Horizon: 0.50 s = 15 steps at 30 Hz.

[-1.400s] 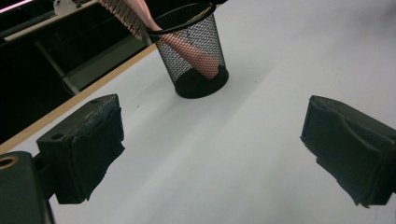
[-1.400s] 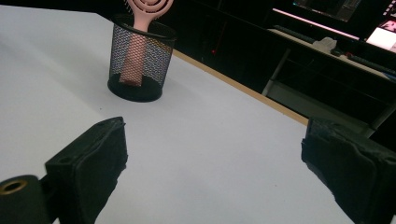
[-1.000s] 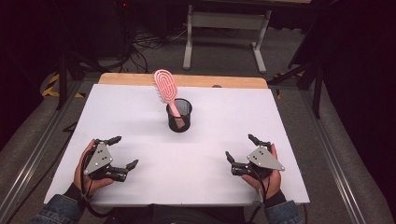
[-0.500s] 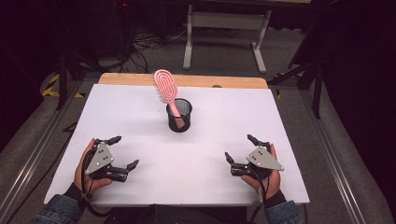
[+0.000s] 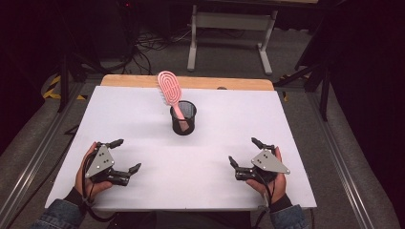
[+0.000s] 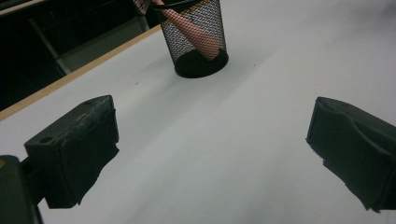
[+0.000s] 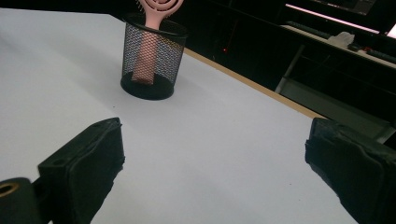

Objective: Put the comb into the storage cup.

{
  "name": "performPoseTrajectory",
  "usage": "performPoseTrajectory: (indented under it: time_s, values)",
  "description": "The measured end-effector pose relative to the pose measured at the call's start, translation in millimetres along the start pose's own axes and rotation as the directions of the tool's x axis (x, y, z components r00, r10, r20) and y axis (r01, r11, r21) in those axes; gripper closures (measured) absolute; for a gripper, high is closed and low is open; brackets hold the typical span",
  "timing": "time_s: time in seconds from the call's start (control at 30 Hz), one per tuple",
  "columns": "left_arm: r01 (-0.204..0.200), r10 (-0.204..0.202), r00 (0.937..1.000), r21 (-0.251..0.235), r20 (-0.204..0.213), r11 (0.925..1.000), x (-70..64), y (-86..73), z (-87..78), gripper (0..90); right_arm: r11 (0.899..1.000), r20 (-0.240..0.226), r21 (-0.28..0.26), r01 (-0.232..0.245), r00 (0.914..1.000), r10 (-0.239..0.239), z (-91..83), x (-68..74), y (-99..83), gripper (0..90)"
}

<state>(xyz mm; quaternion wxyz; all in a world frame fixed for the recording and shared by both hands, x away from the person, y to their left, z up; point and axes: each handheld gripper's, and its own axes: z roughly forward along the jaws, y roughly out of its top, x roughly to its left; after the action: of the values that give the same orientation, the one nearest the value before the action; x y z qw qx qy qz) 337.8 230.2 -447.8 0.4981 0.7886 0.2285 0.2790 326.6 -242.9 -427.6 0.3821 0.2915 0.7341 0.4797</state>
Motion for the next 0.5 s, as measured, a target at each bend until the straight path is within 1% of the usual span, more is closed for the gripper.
performPoseTrajectory:
  time_s: [0.1, 0.13, 0.27, 0.33, 0.43, 0.47, 0.5]
  values:
    - [0.006, -0.006, 0.9999, -0.003, -0.015, 1.0000, 1.7, -0.8, -0.2, 3.2, 1.000, -0.004, 0.000, -0.010, 0.9999, 0.010, -0.1, -1.4, -0.4, 5.7]
    - [0.013, -0.013, 0.9998, -0.006, -0.013, 0.9999, 2.4, -0.9, -0.6, 3.5, 1.000, -0.003, 0.000, -0.011, 0.9999, 0.011, -0.1, -1.7, -0.7, 5.7]
    - [0.008, -0.008, 0.9999, -0.007, -0.014, 0.9999, 2.0, -0.7, -0.9, 3.6, 1.000, -0.001, 0.005, -0.004, 1.0000, 0.004, 0.9, -1.2, -1.1, 5.6]
    - [0.000, 0.000, 0.9995, -0.005, -0.030, 1.0000, 2.1, -0.5, -1.4, 3.8, 1.000, -0.001, 0.008, 0.001, 1.0000, -0.001, 1.3, -0.5, -1.2, 5.5]
    - [0.014, -0.015, 0.9990, -0.007, -0.042, 0.9999, 4.2, -1.0, -2.0, 4.3, 1.000, -0.015, 0.000, -0.013, 0.9998, 0.013, 1.3, -2.2, -2.1, 5.1]
    - [0.013, -0.014, 0.9992, -0.007, -0.038, 0.9999, 4.6, -1.0, -2.2, 4.2, 1.000, -0.019, 0.003, -0.025, 0.9995, 0.025, 1.9, -3.7, -3.3, 4.8]
    - [0.015, -0.015, 0.9993, -0.006, -0.033, 0.9999, 4.6, -1.1, -2.1, 4.2, 1.000, -0.019, 0.003, -0.025, 0.9995, 0.025, 1.9, -3.7, -3.3, 4.8]
